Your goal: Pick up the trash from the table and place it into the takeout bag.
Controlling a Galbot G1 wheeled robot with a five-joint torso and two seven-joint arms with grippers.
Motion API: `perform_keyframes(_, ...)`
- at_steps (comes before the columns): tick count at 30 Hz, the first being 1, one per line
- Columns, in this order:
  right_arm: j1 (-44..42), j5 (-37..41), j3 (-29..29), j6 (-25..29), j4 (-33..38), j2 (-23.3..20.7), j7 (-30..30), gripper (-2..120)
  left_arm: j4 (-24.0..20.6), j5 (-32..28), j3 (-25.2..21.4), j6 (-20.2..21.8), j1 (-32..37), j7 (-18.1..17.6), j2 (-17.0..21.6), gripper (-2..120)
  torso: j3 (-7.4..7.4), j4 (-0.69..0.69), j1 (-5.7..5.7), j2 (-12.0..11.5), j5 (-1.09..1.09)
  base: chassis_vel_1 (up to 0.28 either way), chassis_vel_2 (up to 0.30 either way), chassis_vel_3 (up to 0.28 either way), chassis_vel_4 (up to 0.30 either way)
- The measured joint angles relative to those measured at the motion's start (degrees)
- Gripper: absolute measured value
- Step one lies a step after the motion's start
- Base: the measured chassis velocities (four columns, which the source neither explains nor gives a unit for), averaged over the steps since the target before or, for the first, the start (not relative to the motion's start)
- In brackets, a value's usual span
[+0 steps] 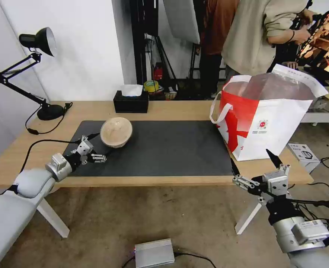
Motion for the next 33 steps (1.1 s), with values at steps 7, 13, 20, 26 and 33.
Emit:
perform_keyframes(7, 0.0, 0.0, 0.0, 0.0, 0.0, 0.0, 0.0, 100, 2.07, 0.0, 3.21, -0.16, -3.31, 0.69, -0.08, 100, 0.0, 0.0, 0.0, 0.0, 0.0, 0.0, 0.0, 0.0, 0.0)
perform_keyframes(13, 0.0, 0.0, 0.0, 0.0, 0.0, 0.0, 0.0, 100, 3.8, 0.23, 4.57, -0.51, -4.97, 0.74, -0.53, 100, 0.0, 0.0, 0.0, 0.0, 0.01, 0.0, 0.0, 0.0, 0.0)
perform_keyframes(20, 0.0, 0.0, 0.0, 0.0, 0.0, 0.0, 0.0, 100, 5.51, 0.83, 4.95, -1.5, -6.17, 0.74, -0.91, 100, 0.0, 0.0, 0.01, 0.0, 0.0, 0.0, 0.0, 0.0, 0.0)
perform_keyframes(26, 0.0, 0.0, 0.0, 0.0, 0.0, 0.0, 0.0, 100, 6.67, 1.04, 5.59, -1.68, -7.59, 0.63, -1.15, 100, 0.0, 0.0, 0.0, 0.0, 0.0, 0.0, 0.0, 0.0, 0.0)
perform_keyframes(33, 0.0, 0.0, 0.0, 0.0, 0.0, 0.0, 0.0, 100, 8.0, 1.11, 6.81, -1.84, -9.9, 0.46, -1.5, 100, 0.0, 0.0, 0.0, 0.0, 0.0, 0.0, 0.0, 0.0, 0.0)
